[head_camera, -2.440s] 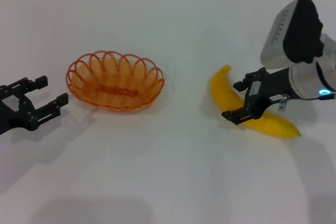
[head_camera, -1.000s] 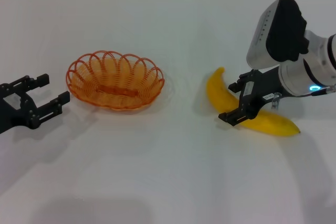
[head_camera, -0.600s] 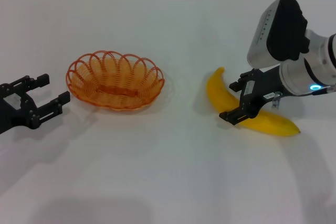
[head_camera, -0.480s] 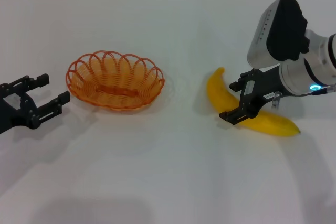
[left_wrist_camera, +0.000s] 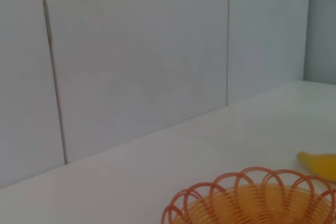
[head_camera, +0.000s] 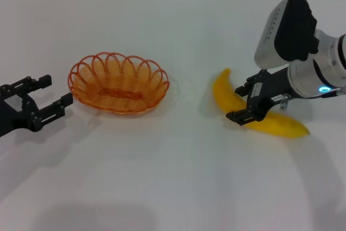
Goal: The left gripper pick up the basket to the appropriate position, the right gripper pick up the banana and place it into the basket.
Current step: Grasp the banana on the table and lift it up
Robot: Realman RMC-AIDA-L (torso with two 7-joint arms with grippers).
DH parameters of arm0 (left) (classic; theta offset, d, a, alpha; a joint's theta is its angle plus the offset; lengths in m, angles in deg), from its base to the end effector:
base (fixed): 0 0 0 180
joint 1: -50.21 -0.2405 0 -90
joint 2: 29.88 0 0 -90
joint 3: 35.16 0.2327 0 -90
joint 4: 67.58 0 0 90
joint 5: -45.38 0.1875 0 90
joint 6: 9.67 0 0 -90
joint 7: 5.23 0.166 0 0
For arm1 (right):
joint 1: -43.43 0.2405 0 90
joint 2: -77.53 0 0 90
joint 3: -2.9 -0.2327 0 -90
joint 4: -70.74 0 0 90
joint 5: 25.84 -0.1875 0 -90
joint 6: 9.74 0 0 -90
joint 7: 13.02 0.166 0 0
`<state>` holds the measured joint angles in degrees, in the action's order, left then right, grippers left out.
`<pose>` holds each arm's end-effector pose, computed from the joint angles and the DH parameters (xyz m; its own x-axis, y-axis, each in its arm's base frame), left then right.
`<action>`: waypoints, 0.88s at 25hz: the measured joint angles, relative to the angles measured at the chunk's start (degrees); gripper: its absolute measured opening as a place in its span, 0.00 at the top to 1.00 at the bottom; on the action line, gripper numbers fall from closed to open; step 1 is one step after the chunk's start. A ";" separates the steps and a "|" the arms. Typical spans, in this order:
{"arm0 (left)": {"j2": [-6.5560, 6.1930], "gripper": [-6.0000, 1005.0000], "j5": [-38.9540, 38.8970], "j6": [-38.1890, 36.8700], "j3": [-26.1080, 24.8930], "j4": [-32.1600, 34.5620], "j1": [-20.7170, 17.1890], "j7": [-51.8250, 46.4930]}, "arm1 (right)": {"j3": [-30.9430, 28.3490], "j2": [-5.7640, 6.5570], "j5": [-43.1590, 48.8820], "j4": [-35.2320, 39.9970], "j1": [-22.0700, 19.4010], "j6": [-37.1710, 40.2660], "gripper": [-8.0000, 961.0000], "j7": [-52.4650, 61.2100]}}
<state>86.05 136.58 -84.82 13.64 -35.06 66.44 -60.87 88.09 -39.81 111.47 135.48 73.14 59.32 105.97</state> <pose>-0.2978 0.2914 0.0162 0.8334 0.1820 0.5219 0.4770 -0.7138 -0.5128 0.2138 0.3324 -0.0421 0.9144 -0.3513 0.2013 -0.2666 -0.8966 -0.3537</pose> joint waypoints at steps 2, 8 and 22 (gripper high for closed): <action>0.00 0.32 0.00 0.00 0.03 0.00 0.01 0.00 | 0.12 0.02 0.01 0.04 0.03 0.01 0.14 0.02; 0.04 0.32 -0.01 0.00 -0.08 0.00 0.02 0.00 | -0.11 0.09 -0.07 0.60 0.16 0.37 0.38 0.02; 0.16 0.32 -0.07 0.00 -0.10 0.00 -0.22 0.56 | -0.34 0.09 -13.65 11.94 -4.17 0.42 0.49 -8.00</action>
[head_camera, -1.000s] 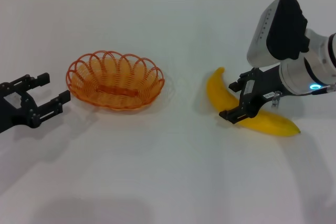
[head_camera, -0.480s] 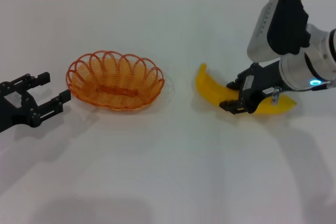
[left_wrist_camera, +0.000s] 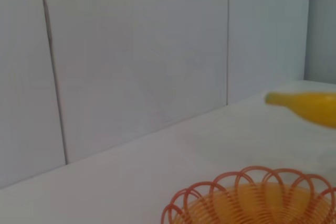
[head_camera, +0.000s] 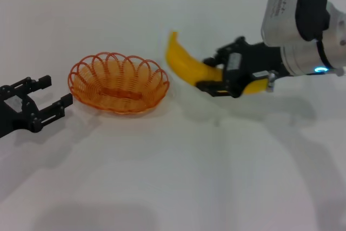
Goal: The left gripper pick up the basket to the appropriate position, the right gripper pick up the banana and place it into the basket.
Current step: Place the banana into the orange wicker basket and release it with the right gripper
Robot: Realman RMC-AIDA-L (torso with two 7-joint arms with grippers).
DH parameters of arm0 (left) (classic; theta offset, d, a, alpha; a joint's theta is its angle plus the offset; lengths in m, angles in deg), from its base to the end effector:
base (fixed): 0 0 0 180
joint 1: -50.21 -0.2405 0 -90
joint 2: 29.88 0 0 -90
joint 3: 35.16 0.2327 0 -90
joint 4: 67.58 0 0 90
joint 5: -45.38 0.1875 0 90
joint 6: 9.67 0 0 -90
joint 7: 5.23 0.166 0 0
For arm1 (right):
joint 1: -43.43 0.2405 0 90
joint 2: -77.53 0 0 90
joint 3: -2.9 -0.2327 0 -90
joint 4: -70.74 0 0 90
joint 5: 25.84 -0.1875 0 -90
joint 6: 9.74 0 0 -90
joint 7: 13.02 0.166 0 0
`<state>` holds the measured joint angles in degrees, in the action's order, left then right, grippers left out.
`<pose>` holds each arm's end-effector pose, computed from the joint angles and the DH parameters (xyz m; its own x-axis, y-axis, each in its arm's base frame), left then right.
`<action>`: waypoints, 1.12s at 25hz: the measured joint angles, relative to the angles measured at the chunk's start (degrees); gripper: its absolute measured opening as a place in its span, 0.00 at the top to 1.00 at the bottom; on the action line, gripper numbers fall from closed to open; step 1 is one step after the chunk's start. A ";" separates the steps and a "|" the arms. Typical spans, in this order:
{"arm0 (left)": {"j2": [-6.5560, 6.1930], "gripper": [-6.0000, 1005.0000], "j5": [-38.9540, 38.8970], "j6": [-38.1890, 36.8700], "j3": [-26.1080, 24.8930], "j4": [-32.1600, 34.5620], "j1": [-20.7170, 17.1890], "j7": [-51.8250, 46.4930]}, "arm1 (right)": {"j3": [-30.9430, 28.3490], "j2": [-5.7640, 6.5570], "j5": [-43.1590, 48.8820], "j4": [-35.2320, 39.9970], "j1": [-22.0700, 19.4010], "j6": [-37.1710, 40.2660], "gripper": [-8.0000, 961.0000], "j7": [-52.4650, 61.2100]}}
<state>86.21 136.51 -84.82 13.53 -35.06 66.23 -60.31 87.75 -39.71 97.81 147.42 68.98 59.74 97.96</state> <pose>-0.2983 0.2904 0.0156 0.8351 0.1779 0.5205 0.4742 -0.7124 -0.5173 0.1550 0.3290 -0.0274 0.9895 -0.1436 -0.0178 -0.1411 -0.9303 -0.3385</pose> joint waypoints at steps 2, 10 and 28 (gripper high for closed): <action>0.11 0.32 0.00 0.00 0.00 0.00 0.15 0.14 | 0.73 -0.05 -3.39 -0.11 0.43 -0.15 0.48 -2.38; 0.11 0.32 -0.08 0.00 0.00 0.00 0.43 0.18 | 6.80 -0.19 -9.29 -4.12 4.89 -6.09 0.48 -5.04; 0.13 0.32 -0.17 0.00 0.25 0.00 1.10 0.38 | 24.58 -0.42 -17.25 -16.00 14.71 -29.72 0.48 -5.65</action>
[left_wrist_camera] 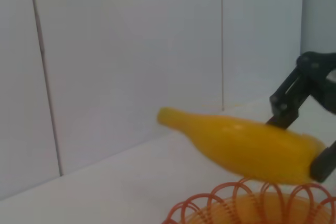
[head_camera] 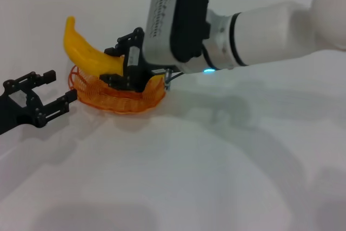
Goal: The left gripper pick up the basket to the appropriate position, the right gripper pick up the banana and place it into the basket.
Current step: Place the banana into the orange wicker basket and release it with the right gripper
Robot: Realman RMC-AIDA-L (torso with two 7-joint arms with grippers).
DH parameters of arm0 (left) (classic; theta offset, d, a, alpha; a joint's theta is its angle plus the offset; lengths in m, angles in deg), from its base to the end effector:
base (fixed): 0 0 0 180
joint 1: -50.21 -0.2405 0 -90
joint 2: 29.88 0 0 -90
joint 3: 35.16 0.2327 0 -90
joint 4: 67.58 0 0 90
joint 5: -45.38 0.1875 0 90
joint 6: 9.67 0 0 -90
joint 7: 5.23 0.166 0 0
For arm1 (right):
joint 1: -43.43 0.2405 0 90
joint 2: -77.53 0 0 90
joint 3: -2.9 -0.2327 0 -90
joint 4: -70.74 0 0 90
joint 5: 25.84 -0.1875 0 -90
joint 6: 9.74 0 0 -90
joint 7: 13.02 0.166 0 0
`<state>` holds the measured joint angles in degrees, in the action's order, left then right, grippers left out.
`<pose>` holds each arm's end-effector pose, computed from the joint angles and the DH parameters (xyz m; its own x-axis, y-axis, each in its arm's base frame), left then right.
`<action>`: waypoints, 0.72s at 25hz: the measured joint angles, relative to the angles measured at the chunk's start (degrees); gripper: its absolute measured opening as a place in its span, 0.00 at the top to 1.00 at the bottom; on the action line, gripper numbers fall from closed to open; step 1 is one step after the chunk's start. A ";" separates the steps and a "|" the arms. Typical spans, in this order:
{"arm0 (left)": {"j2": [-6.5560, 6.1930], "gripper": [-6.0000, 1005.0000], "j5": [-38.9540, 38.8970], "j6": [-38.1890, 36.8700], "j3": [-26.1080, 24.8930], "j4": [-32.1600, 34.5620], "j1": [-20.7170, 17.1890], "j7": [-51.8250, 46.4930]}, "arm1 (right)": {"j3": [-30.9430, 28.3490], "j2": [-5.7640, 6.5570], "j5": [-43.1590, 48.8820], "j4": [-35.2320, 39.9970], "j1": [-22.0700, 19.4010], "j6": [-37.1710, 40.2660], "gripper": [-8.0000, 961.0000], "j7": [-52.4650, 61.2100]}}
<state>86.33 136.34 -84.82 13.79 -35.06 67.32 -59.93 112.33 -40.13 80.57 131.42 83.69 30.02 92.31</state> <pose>-0.2918 0.2958 0.0144 0.8403 0.1568 0.5190 0.4550 -0.7244 -0.5178 0.0780 0.3430 -0.1130 0.9895 0.0949 -0.1093 0.0516 -0.9367 -0.3462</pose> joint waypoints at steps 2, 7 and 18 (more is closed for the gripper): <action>0.01 0.32 0.00 0.00 0.14 0.00 0.07 0.04 | 0.91 -0.02 -0.08 -1.19 0.69 -1.09 0.47 0.00; 0.03 0.32 0.00 -0.03 0.21 0.00 0.45 0.04 | 1.36 -0.17 -0.15 -3.65 2.03 -2.12 0.47 0.25; 0.07 0.32 0.00 -0.09 0.19 0.00 0.62 0.03 | 2.64 -0.14 -0.23 -4.57 2.36 -3.32 0.47 0.44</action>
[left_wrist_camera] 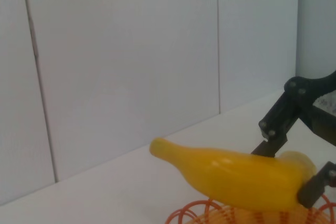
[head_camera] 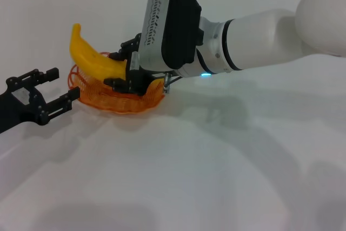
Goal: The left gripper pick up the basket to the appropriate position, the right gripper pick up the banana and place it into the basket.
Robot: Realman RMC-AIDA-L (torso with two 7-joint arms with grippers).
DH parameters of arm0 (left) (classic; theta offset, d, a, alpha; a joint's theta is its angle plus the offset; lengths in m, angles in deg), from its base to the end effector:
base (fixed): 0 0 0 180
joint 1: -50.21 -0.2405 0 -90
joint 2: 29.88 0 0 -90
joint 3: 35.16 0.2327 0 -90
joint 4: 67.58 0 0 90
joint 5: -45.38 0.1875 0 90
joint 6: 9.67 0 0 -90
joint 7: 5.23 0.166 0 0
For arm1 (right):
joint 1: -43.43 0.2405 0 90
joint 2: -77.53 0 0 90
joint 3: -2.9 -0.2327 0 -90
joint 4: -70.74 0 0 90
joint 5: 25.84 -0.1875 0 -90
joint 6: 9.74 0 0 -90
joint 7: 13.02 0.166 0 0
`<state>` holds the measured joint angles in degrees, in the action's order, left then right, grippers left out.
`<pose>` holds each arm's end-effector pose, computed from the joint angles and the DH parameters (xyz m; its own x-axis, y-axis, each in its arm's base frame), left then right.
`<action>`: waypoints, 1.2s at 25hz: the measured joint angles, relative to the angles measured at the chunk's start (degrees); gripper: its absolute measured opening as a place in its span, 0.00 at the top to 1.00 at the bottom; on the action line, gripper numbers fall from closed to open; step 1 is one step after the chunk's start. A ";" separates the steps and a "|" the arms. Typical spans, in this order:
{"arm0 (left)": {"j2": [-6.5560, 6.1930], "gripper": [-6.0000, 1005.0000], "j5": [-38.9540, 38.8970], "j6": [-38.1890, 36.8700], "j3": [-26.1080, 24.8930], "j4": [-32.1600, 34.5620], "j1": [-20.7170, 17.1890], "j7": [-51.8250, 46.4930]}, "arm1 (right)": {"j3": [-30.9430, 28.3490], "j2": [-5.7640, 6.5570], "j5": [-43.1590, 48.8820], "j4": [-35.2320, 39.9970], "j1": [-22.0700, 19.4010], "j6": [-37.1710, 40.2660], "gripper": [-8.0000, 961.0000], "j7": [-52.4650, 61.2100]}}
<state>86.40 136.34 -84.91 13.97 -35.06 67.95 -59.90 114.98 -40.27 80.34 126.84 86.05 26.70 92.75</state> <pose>-0.2878 0.2986 0.0134 0.8419 0.1470 0.5191 0.4454 -0.7325 -0.5149 0.0869 0.3478 -0.1233 0.9944 0.0841 -0.0644 0.0558 -0.9328 -0.3560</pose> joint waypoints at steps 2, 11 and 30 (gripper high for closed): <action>0.00 0.32 0.00 0.00 0.00 0.00 0.01 0.00 | 0.03 0.01 -0.01 -0.02 0.01 -0.09 0.47 0.05; 0.00 0.32 0.00 0.00 -0.05 -0.01 -0.39 0.00 | -0.33 0.17 -0.03 1.53 -1.06 0.27 0.24 0.16; 0.00 0.32 -1.41 -0.70 -0.45 -1.41 -0.95 2.20 | -28.86 0.83 -10.13 6.03 -15.55 31.10 0.21 -17.31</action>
<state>86.40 134.93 -85.61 13.52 -36.47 66.99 -57.70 86.12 -39.45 70.21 132.87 70.50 57.80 75.45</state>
